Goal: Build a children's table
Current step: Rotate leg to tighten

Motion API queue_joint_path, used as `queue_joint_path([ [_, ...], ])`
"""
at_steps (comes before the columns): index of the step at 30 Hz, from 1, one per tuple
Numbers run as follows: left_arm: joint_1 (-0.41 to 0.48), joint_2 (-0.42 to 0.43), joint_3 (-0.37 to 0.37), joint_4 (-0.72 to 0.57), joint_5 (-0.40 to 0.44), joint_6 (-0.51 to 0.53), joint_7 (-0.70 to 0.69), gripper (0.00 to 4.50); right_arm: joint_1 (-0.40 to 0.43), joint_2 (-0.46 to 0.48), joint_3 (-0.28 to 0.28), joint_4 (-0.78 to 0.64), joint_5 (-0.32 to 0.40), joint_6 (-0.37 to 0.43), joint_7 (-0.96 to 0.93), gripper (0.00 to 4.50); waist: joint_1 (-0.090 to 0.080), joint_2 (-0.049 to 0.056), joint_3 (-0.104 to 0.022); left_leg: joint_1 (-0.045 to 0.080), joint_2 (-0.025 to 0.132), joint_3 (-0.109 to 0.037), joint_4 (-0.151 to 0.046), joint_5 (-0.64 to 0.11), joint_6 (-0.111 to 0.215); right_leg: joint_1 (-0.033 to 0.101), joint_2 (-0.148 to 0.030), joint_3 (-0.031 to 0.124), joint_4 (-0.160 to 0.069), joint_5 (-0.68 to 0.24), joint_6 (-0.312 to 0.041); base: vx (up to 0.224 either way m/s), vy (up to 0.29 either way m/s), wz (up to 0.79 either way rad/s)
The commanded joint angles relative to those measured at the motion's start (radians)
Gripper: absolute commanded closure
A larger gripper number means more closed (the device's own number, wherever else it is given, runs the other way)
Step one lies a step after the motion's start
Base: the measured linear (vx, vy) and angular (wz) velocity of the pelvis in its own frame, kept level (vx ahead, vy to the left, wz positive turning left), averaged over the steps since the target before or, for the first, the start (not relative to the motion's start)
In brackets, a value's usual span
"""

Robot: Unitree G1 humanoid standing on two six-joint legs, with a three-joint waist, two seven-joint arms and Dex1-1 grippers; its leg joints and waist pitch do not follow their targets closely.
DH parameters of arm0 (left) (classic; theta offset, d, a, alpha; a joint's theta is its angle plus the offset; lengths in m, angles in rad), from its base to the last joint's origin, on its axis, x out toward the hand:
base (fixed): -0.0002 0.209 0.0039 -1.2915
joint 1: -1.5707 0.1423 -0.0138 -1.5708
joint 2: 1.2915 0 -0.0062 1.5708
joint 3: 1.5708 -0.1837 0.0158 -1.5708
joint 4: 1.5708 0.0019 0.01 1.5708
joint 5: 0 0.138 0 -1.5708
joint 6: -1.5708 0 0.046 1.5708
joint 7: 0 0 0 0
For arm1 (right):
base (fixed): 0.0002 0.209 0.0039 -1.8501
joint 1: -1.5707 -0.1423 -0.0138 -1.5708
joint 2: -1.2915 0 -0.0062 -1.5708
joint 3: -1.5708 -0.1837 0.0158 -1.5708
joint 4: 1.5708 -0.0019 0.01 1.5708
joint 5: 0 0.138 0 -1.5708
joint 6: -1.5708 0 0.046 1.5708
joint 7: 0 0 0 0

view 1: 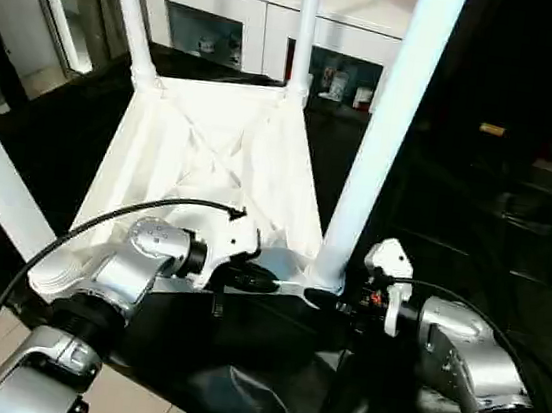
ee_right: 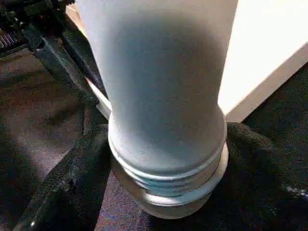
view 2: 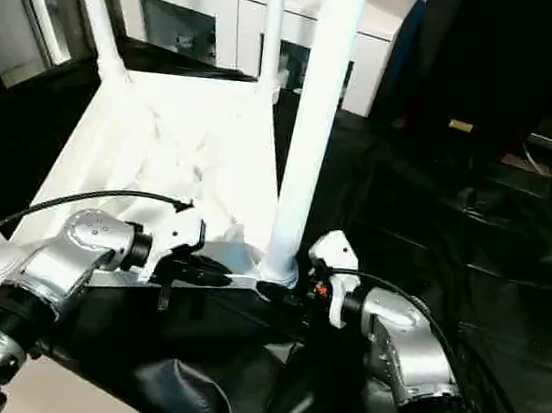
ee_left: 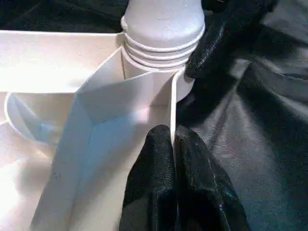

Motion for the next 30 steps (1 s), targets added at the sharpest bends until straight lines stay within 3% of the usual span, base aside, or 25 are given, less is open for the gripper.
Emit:
queue_joint_path([
  [1, -0.004, -0.052, 0.018, 0.046, -0.021, 0.023, 0.088, 4.50, -0.024, 0.051, -0.027, 0.052, -0.043, -0.007, -0.144, 1.28, -0.002, -0.019, -0.046, 0.009, 0.052, -0.020, -0.057, -0.216, 0.058, 0.040, -0.064, 0.037, -0.074, -0.250, -0.213, 0.000, 0.000, 0.00],
  [3, -0.028, -0.077, 0.028, 0.083, 0.002, 0.032, 0.171, 4.50, -0.034, 0.083, -0.042, 0.086, -0.061, -0.012, -0.231, 1.29, -0.006, -0.021, -0.043, 0.009, 0.050, -0.020, -0.058, -0.239, 0.047, 0.039, -0.064, 0.037, -0.079, -0.302, -0.203, 0.000, 0.000, 0.00],
  [6, -0.076, -0.125, 0.037, 0.155, 0.043, 0.066, 0.320, 4.50, -0.045, 0.155, -0.073, 0.131, -0.083, -0.009, -0.402, 1.31, -0.006, -0.019, -0.038, 0.024, 0.047, -0.021, -0.058, -0.308, 0.018, 0.024, -0.064, 0.038, -0.097, -0.444, -0.162, 0.000, 0.000, 0.00],
  [9, -0.113, -0.166, 0.044, 0.205, 0.062, 0.076, 0.423, 4.50, -0.050, 0.213, -0.098, 0.149, -0.093, 0.001, -0.531, 1.31, -0.014, -0.019, -0.037, 0.020, 0.050, -0.034, -0.070, -0.352, -0.013, 0.025, -0.065, 0.034, -0.104, -0.515, -0.117, 0.000, 0.000, 0.00],
  [11, -0.147, -0.208, 0.043, 0.247, 0.078, 0.084, 0.507, 4.50, -0.054, 0.265, -0.101, 0.166, -0.122, 0.012, -0.644, 1.31, -0.028, -0.016, -0.039, 0.008, 0.049, -0.040, -0.077, -0.360, -0.030, 0.034, -0.063, 0.031, -0.096, -0.478, -0.117, 0.000, 0.000, 0.00],
  [12, -0.159, -0.224, 0.038, 0.259, 0.087, 0.084, 0.535, 4.50, -0.056, 0.285, -0.095, 0.173, -0.138, 0.010, -0.681, 1.31, -0.036, -0.009, -0.043, 0.004, 0.050, -0.044, -0.079, -0.355, -0.038, 0.038, -0.064, 0.030, -0.093, -0.448, -0.124, 0.000, 0.000, 0.00],
  [13, -0.168, -0.234, 0.031, 0.272, 0.096, 0.082, 0.541, 4.50, -0.060, 0.300, -0.090, 0.180, -0.150, 0.002, -0.695, 1.31, -0.042, -0.013, -0.048, -0.003, 0.053, -0.048, -0.081, -0.339, -0.042, 0.049, -0.065, 0.026, -0.087, -0.363, -0.141, 0.007, 0.050, -0.19],
  [14, -0.174, -0.240, 0.027, 0.281, 0.103, 0.079, 0.544, 4.50, -0.063, 0.308, -0.089, 0.186, -0.157, -0.004, -0.701, 1.31, -0.048, -0.017, -0.051, -0.006, 0.049, -0.043, -0.076, -0.310, -0.028, 0.051, -0.065, 0.027, -0.081, -0.273, -0.164, 0.007, 0.050, -0.19],
  [15, -0.178, -0.246, 0.026, 0.289, 0.106, 0.070, 0.545, 4.50, -0.065, 0.314, -0.086, 0.189, -0.163, -0.009, -0.701, 1.31, -0.052, -0.017, -0.049, -0.005, 0.046, -0.041, -0.074, -0.308, -0.016, 0.048, -0.061, 0.028, -0.082, -0.257, -0.170, 0.000, 0.000, 0.00],
  [16, -0.179, -0.251, 0.023, 0.293, 0.108, 0.057, 0.532, 4.50, -0.067, 0.315, -0.087, 0.192, -0.165, -0.017, -0.698, 1.31, -0.045, -0.017, -0.048, 0.016, 0.042, -0.027, -0.060, -0.323, 0.023, 0.034, -0.066, 0.036, -0.095, -0.271, -0.198, 0.000, 0.000, 0.00],
  [19, -0.178, -0.251, 0.018, 0.295, 0.109, 0.043, 0.513, 4.50, -0.070, 0.314, -0.102, 0.196, -0.162, -0.027, -0.709, 1.31, -0.035, -0.015, -0.048, 0.008, 0.044, -0.026, -0.060, -0.278, 0.047, 0.041, -0.068, 0.035, -0.095, -0.268, -0.201, 0.000, 0.000, 0.00],
  [25, -0.169, -0.224, 0.008, 0.297, 0.104, 0.016, 0.484, 4.50, -0.059, 0.280, -0.110, 0.146, -0.144, -0.070, -0.660, 1.31, -0.029, -0.016, -0.048, 0.008, 0.049, -0.026, -0.062, -0.252, 0.052, 0.046, -0.064, 0.032, -0.085, -0.216, -0.214, 0.000, 0.000, 0.00],
  [30, -0.170, -0.180, 0.011, 0.313, 0.107, -0.029, 0.446, 4.50, -0.062, 0.195, -0.127, 0.077, -0.086, -0.054, -0.507, 0.85, -0.021, -0.018, -0.046, 0.010, 0.049, -0.025, -0.062, -0.250, 0.061, 0.047, -0.064, 0.033, -0.087, -0.235, -0.206, 0.000, 0.000, 0.00],
])
